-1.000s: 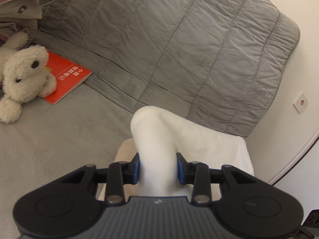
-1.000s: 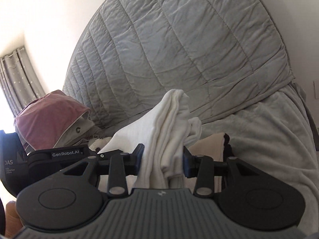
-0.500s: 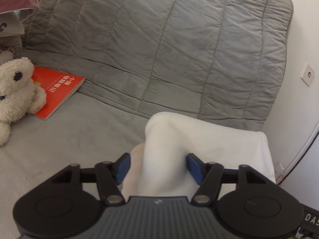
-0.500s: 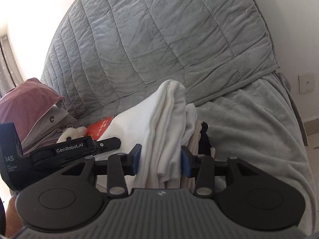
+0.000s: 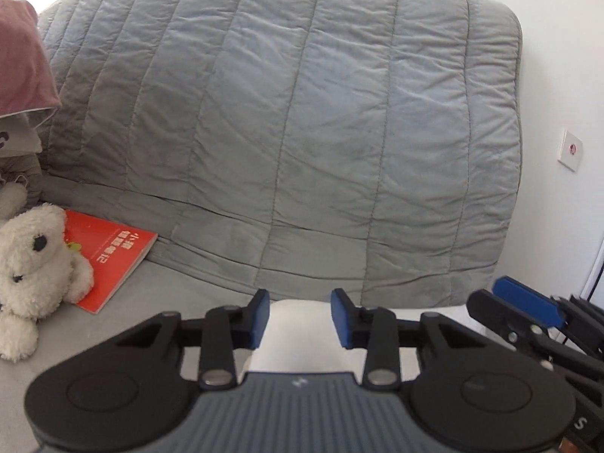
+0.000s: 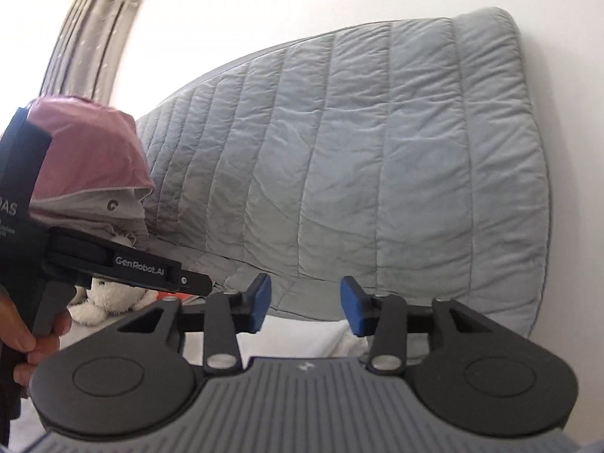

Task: Fold clothes
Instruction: 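Carry the bundle with both grippers to the folded clothes stack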

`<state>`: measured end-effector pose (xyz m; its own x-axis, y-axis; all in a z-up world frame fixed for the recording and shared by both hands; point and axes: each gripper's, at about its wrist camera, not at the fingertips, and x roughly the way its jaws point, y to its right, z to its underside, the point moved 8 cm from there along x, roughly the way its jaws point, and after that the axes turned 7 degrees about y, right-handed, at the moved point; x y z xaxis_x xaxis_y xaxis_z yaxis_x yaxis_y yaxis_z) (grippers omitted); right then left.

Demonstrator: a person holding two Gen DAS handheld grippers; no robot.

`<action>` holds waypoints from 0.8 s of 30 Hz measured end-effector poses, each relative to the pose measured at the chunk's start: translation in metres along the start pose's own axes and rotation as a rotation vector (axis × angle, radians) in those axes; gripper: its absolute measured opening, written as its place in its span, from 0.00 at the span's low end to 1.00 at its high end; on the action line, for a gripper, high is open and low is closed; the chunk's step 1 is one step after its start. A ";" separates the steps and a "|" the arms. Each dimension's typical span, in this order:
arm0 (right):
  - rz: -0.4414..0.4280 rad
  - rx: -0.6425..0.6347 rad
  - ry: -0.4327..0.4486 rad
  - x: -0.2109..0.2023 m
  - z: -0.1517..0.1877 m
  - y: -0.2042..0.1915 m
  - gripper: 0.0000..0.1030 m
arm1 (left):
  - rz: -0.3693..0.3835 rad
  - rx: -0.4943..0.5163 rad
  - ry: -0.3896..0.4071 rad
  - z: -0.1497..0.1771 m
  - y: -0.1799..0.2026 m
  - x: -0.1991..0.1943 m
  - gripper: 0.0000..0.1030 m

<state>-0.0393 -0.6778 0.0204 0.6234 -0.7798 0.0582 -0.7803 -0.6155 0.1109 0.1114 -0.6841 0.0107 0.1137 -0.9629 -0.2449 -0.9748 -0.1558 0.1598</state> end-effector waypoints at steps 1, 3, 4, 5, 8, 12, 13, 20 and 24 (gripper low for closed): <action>-0.002 -0.019 -0.019 0.008 0.005 0.002 0.22 | 0.002 0.018 -0.015 0.004 0.002 0.006 0.33; -0.005 -0.025 -0.066 0.022 0.018 0.008 0.19 | -0.002 0.045 -0.024 0.012 0.005 0.016 0.33; 0.002 -0.028 -0.091 0.027 0.025 0.013 0.19 | -0.004 0.043 -0.026 0.014 0.004 0.020 0.33; 0.006 -0.027 -0.117 0.032 0.034 0.015 0.19 | -0.005 0.038 -0.028 0.017 0.003 0.025 0.33; 0.012 -0.016 -0.179 0.040 0.058 0.020 0.22 | -0.013 0.029 -0.043 0.025 -0.001 0.039 0.33; 0.014 0.040 -0.219 0.046 0.074 0.025 0.23 | -0.020 -0.022 -0.046 0.037 -0.010 0.054 0.35; 0.014 0.058 -0.226 0.048 0.076 0.027 0.23 | -0.019 -0.045 -0.044 0.038 -0.014 0.056 0.37; 0.013 0.055 -0.217 0.048 0.074 0.023 0.24 | -0.023 -0.161 -0.053 0.038 -0.026 0.052 0.44; -0.009 0.045 -0.189 0.041 0.062 0.024 0.24 | -0.022 -0.167 -0.043 0.026 -0.025 0.033 0.44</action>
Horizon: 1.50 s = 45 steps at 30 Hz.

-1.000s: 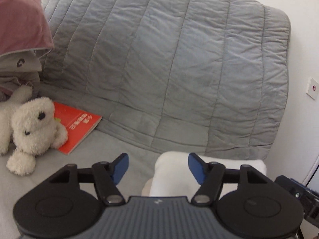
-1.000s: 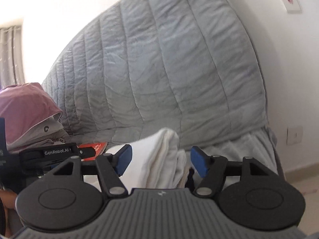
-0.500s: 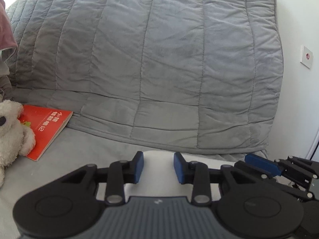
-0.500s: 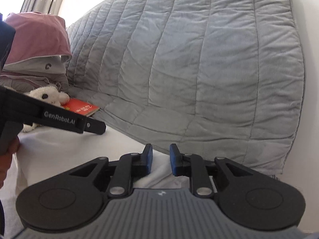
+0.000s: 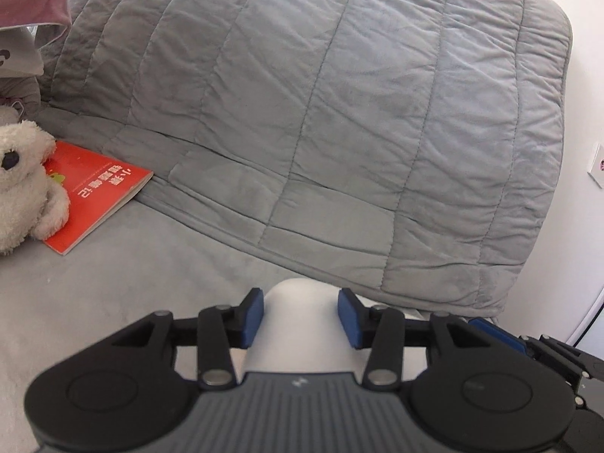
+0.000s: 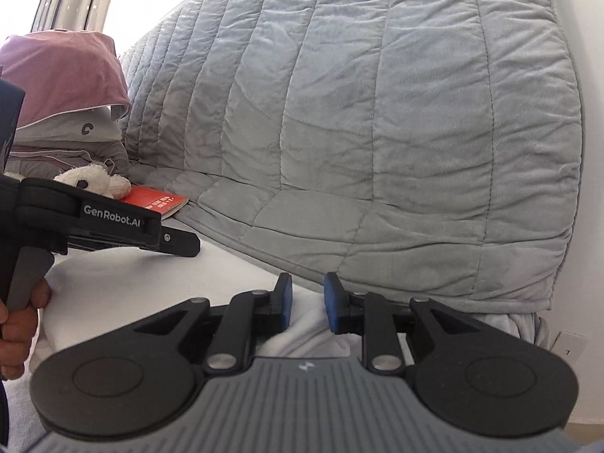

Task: Fold clothes
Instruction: 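Carry the bundle with both grippers to the folded clothes stack, then lower the bundle onto the clothes stack and open both grippers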

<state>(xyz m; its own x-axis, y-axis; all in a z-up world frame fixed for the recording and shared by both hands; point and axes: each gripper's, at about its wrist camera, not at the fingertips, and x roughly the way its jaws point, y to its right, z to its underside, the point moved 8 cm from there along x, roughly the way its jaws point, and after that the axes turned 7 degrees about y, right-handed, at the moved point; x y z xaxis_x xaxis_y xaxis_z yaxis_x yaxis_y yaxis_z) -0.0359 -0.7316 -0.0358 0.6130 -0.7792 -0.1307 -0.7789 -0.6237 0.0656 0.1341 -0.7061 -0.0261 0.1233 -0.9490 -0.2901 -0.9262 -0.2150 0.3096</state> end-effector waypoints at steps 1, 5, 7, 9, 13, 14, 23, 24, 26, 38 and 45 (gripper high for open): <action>-0.004 0.003 0.004 -0.003 -0.003 0.001 0.24 | -0.003 0.004 0.005 -0.002 0.001 -0.006 0.43; -0.032 0.002 0.032 -0.021 -0.017 0.000 0.25 | -0.040 0.027 0.040 -0.004 0.005 -0.037 0.43; -0.042 -0.015 0.052 -0.033 -0.023 -0.003 0.28 | -0.043 0.041 0.069 -0.001 0.010 -0.053 0.43; -0.062 -0.018 0.051 -0.044 -0.023 -0.005 0.28 | -0.043 0.023 0.087 0.005 0.010 -0.066 0.43; -0.089 -0.021 0.015 -0.055 -0.011 -0.011 0.28 | -0.055 -0.004 0.089 0.021 0.007 -0.079 0.43; -0.088 -0.024 0.003 -0.054 -0.007 -0.012 0.29 | -0.060 -0.007 0.079 0.025 0.006 -0.078 0.43; -0.100 0.010 -0.047 -0.062 -0.010 -0.013 0.31 | -0.123 -0.019 0.004 0.018 0.011 -0.094 0.46; -0.103 0.020 -0.058 -0.065 -0.012 -0.012 0.31 | -0.131 -0.020 -0.014 0.017 0.013 -0.097 0.46; -0.108 0.039 -0.080 -0.072 -0.015 -0.011 0.31 | -0.148 -0.022 -0.047 0.017 0.017 -0.103 0.46; -0.069 0.173 -0.256 -0.122 -0.033 0.006 0.55 | -0.304 -0.044 -0.255 0.028 0.042 -0.151 0.62; -0.032 0.294 -0.330 -0.146 -0.038 0.009 0.79 | -0.409 -0.017 -0.335 0.041 0.054 -0.168 0.81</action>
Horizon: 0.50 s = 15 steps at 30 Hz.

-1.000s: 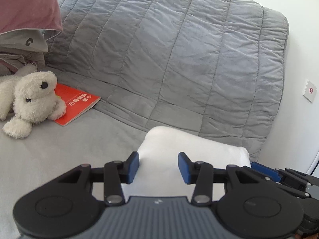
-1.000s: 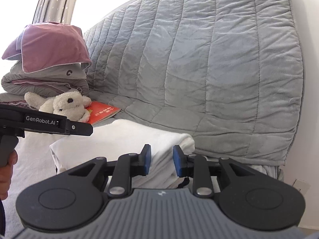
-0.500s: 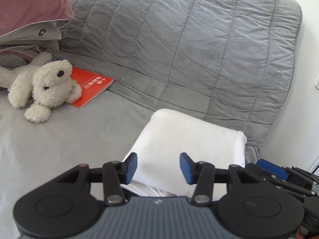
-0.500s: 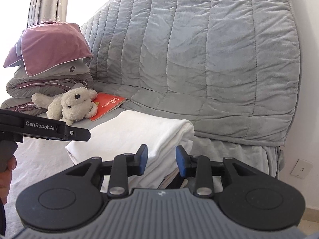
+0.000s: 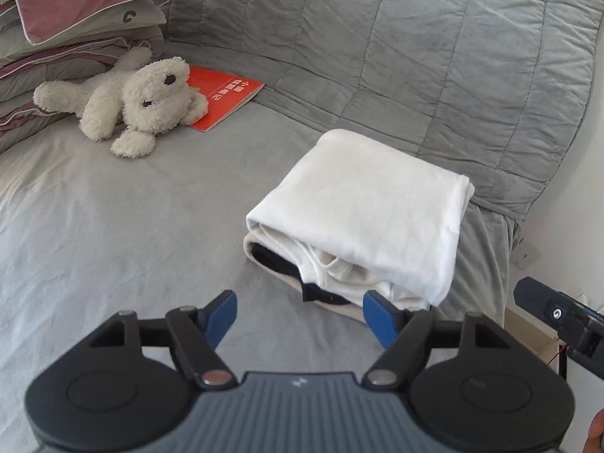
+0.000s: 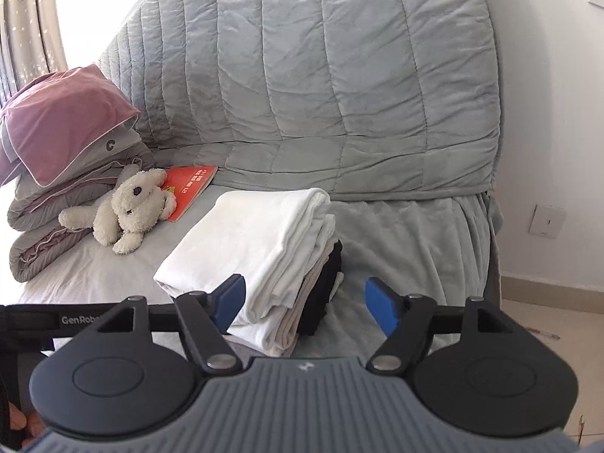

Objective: Fold clothes

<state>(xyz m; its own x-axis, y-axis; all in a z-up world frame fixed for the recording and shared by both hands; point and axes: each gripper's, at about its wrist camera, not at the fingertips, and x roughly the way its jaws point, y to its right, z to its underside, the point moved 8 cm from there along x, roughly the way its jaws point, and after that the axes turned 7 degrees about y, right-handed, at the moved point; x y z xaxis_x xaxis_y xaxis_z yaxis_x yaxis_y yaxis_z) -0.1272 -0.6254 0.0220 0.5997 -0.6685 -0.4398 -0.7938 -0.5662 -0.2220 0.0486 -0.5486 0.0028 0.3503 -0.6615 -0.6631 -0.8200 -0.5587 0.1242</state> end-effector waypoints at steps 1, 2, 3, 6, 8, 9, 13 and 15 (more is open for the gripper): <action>0.006 -0.018 -0.010 -0.002 0.003 -0.001 0.86 | -0.019 0.013 -0.002 0.003 0.000 -0.001 0.85; 0.013 -0.039 -0.020 -0.005 0.006 -0.002 0.90 | -0.036 0.025 -0.004 0.006 0.000 -0.002 0.88; 0.028 -0.045 -0.026 -0.006 0.009 -0.001 0.96 | -0.048 0.037 -0.014 0.009 0.000 -0.001 0.89; 0.072 -0.041 -0.046 -0.007 0.015 0.003 1.00 | -0.078 0.072 -0.048 0.017 -0.001 0.002 0.98; 0.080 0.009 -0.078 -0.004 0.021 0.006 1.00 | -0.098 0.086 -0.065 0.022 -0.002 0.004 0.99; 0.082 0.025 -0.092 -0.003 0.023 0.007 1.00 | -0.107 0.092 -0.072 0.024 -0.003 0.005 0.99; 0.138 -0.014 -0.161 -0.009 0.032 0.000 1.00 | -0.148 0.092 -0.090 0.034 -0.006 0.006 0.99; 0.160 -0.033 -0.171 -0.014 0.032 -0.003 1.00 | -0.147 0.108 -0.103 0.038 -0.003 0.004 0.99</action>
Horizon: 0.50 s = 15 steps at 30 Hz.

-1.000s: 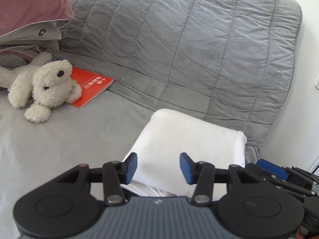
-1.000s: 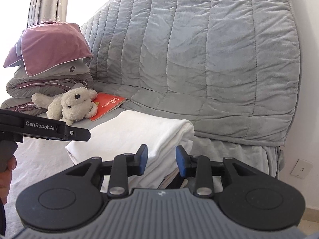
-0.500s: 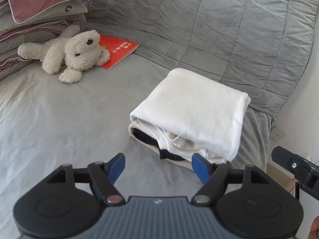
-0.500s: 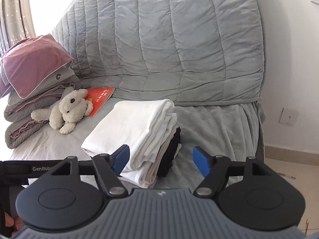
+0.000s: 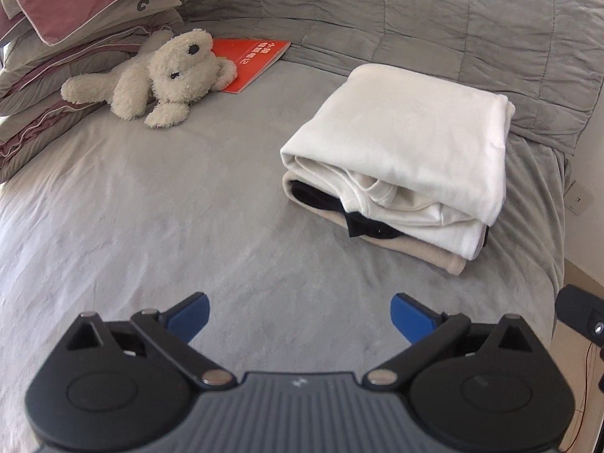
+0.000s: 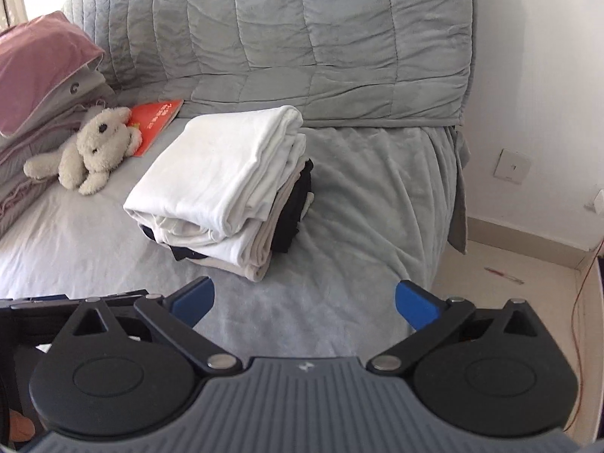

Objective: Fold clothes

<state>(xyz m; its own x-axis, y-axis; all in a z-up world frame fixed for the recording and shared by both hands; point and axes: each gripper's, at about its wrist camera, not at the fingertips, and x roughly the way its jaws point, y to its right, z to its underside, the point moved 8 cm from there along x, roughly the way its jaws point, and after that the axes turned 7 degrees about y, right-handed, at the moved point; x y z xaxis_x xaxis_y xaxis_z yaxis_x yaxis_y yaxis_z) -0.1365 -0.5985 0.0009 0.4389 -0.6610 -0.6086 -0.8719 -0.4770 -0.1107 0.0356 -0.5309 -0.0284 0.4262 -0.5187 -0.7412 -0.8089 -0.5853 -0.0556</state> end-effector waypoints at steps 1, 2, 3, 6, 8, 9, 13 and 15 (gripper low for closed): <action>0.002 0.005 0.011 -0.003 -0.002 0.001 1.00 | -0.001 0.018 -0.004 0.001 0.002 -0.002 0.99; 0.006 0.017 0.016 -0.006 -0.003 0.002 1.00 | -0.003 0.038 -0.008 0.003 0.005 -0.004 0.99; 0.010 0.029 0.020 -0.008 -0.003 0.003 1.00 | -0.004 0.059 -0.012 0.004 0.007 -0.006 0.99; 0.043 0.019 0.013 -0.010 -0.002 0.003 1.00 | -0.018 0.109 -0.025 0.005 0.012 -0.013 0.99; 0.066 -0.004 0.012 -0.010 -0.002 0.000 1.00 | -0.010 0.130 -0.028 0.005 0.015 -0.016 0.99; 0.073 -0.014 0.014 -0.011 -0.002 -0.001 1.00 | 0.000 0.132 -0.032 0.004 0.016 -0.018 0.99; 0.073 -0.013 0.037 -0.017 -0.005 -0.001 1.00 | 0.027 0.109 -0.060 0.004 0.017 -0.018 0.99; 0.082 -0.015 0.047 -0.018 -0.007 0.000 1.00 | 0.036 0.101 -0.058 0.003 0.017 -0.019 0.99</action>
<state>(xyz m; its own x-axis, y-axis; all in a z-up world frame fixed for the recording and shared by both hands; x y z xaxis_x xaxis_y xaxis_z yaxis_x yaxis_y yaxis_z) -0.1433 -0.5906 0.0170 0.3759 -0.7247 -0.5775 -0.9024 -0.4281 -0.0501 0.0129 -0.5290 -0.0173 0.3746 -0.4992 -0.7813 -0.8609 -0.5001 -0.0933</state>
